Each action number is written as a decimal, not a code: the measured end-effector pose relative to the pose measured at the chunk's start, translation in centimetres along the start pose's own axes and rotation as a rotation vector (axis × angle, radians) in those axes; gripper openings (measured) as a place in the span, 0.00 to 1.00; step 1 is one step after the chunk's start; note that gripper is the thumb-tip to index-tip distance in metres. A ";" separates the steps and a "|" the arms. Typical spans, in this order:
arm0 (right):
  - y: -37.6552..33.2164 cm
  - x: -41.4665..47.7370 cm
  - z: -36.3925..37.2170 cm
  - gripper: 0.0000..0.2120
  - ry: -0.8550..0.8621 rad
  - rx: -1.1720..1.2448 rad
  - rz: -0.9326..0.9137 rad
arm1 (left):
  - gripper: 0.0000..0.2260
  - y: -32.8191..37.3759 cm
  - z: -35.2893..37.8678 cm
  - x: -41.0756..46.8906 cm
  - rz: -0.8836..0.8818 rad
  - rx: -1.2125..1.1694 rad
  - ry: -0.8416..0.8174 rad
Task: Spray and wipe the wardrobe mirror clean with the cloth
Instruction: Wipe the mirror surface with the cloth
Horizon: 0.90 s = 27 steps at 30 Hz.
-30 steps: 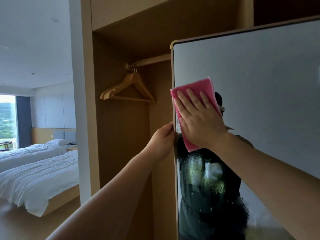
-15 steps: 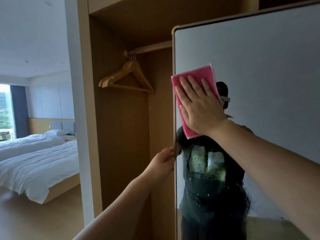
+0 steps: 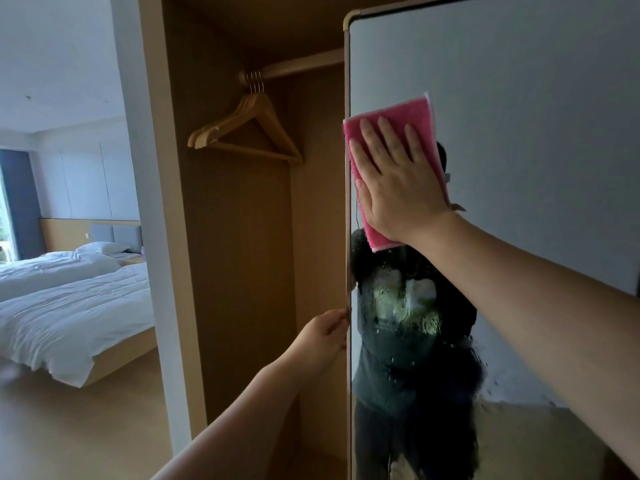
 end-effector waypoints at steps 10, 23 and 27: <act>-1.0 -1.4 1.5 0.27 0.073 0.013 0.086 | 0.11 0.6 0.4 -0.9 0.030 -0.091 -0.048; -4.1 -8.6 3.8 0.28 0.082 0.076 0.137 | 0.11 0.1 0.8 -0.9 0.034 -0.127 -0.110; -5.3 -11.5 4.6 0.29 0.068 0.082 0.136 | 0.11 -0.1 0.9 -0.9 0.047 -0.130 -0.135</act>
Point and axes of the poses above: each hand's wrist, its own x-axis towards the middle knuckle, its own z-axis out of the palm, y = z × x, the point moved 7 cm from there along x, towards the middle knuckle, and after that the axes turned 7 degrees about z, right-handed, at the moved point
